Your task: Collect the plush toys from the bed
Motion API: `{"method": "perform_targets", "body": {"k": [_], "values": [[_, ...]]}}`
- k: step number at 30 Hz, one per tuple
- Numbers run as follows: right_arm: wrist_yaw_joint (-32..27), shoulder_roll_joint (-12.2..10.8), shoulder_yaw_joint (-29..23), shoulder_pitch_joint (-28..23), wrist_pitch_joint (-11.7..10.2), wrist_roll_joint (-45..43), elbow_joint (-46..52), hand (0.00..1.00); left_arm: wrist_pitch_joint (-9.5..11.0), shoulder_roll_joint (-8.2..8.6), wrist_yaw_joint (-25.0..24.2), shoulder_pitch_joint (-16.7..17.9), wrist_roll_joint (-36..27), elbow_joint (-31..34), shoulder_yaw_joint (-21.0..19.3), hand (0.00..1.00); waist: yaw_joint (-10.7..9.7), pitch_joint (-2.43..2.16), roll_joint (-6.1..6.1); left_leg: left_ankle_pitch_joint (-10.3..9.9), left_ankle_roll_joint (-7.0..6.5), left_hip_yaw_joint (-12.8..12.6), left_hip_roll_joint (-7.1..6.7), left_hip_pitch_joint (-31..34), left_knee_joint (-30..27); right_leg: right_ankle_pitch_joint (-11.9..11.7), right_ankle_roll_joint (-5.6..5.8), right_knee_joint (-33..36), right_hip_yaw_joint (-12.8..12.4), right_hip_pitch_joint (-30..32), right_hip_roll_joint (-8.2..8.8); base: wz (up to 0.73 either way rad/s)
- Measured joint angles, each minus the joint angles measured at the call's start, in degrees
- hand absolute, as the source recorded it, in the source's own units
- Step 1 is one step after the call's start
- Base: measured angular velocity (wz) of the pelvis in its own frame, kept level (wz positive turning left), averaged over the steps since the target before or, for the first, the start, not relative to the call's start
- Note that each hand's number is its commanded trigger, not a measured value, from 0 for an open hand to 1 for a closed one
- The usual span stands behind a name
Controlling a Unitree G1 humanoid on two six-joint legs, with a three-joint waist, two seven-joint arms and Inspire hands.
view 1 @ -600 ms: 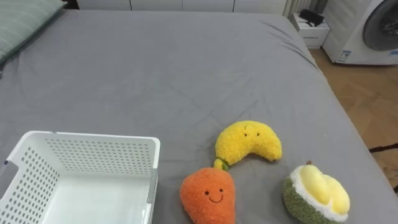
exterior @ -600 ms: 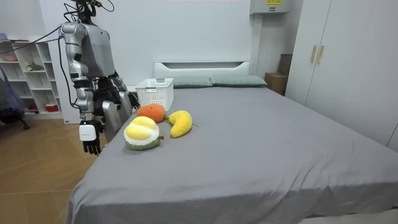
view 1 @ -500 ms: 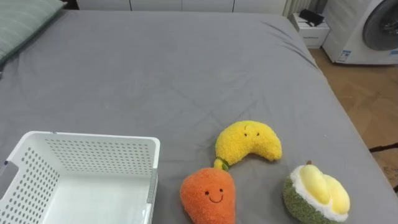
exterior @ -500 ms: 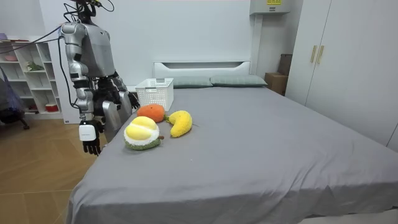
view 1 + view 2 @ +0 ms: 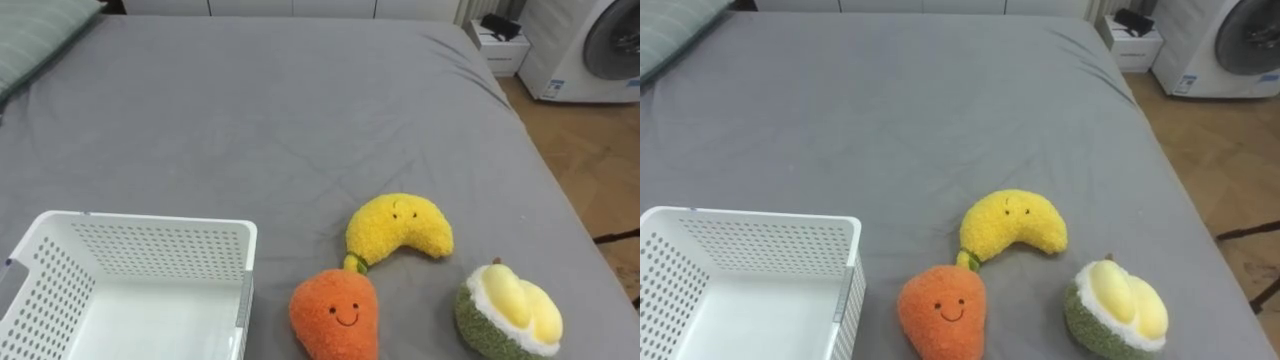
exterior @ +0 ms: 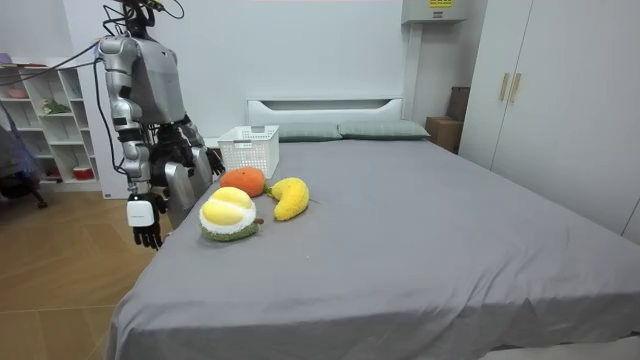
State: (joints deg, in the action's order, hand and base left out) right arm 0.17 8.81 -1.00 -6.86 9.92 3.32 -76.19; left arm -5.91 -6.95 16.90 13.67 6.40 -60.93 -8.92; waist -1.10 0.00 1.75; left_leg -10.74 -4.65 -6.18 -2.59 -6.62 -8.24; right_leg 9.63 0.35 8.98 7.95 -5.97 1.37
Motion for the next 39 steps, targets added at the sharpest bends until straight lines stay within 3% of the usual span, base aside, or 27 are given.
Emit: {"method": "perform_targets", "body": {"k": [12,22,29,37,39], "values": [[-2.2,0.4,-11.7,-3.0,-0.2,8.2,-0.6,0.00,0.0,-0.43,-0.2,0.7,1.2,0.3,-5.8,0.00,-0.7,0.03,1.03,0.0,0.01,-0.2,0.05,-0.1,0.5,0.0,-0.01,-0.1,-0.7,-0.1,-0.16,0.00],[-5.8,5.5,-16.2,0.4,-0.7,10.7,5.1,0.00,0.0,-1.53,-1.3,0.6,2.1,0.2,-6.7,0.00,-0.5,0.23,2.56,0.0,0.01,-1.4,0.27,0.2,0.5,-0.2,0.00,-0.2,-1.8,0.6,-0.38,-0.06],[-9.0,6.2,-16.1,1.7,-2.9,11.8,20.1,0.00,1.0,-1.80,0.4,0.6,2.2,0.3,-6.7,0.00,0.0,0.29,4.15,0.1,0.17,-1.7,0.50,0.8,0.4,-0.5,-0.20,-0.4,-1.8,1.3,-0.56,-0.01],[-11.2,5.5,-13.6,1.7,-3.6,7.4,42.2,0.00,1.0,-1.83,0.3,-0.4,2.1,0.3,-6.5,0.00,1.5,0.16,3.73,0.2,0.35,-3.0,1.02,2.0,0.4,-1.1,-0.60,0.3,-1.6,3.0,-0.56,-0.06],[-12.1,5.5,-11.8,1.8,-4.6,6.3,48.4,0.00,1.0,-1.97,0.4,-0.4,2.1,0.4,-5.4,0.00,1.6,0.31,3.42,0.2,0.35,-2.9,1.02,2.3,0.4,-1.1,-0.61,0.6,-1.5,3.1,-0.60,0.00]]}}
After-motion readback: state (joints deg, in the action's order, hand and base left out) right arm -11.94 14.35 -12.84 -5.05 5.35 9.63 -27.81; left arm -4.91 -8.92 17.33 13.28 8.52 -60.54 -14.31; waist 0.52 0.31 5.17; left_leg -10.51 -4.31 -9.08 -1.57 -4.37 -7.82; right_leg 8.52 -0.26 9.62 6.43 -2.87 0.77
